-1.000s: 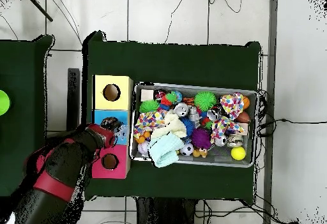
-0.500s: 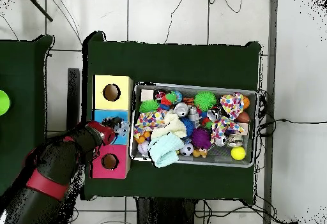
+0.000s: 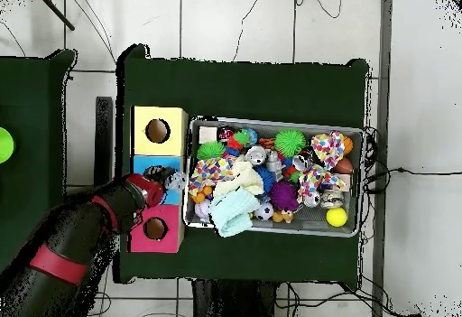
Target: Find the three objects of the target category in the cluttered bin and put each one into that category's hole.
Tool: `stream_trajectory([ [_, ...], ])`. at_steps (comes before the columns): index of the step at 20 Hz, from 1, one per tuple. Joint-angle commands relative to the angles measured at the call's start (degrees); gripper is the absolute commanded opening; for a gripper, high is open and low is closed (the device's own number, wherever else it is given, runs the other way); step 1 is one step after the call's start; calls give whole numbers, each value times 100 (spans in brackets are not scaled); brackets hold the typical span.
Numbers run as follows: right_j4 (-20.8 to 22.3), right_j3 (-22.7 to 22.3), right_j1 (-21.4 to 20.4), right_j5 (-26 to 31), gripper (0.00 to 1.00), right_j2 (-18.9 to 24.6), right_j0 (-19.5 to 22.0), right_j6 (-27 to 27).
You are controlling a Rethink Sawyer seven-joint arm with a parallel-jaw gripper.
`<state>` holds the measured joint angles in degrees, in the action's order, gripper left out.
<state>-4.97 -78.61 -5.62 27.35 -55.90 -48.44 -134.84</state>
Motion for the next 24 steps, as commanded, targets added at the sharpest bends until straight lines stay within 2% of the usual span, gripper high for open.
stream_trajectory([
  [1, -371, 450, 403, 352, 0, 305, 70, -1389],
  [10, -664, 445, 313, 668, 0, 530, 65, -1297],
  [18, -831, 647, 652, 844, 0, 193, -160, -1489],
  [24, -963, 679, 681, 990, 0, 166, -226, -1489],
])
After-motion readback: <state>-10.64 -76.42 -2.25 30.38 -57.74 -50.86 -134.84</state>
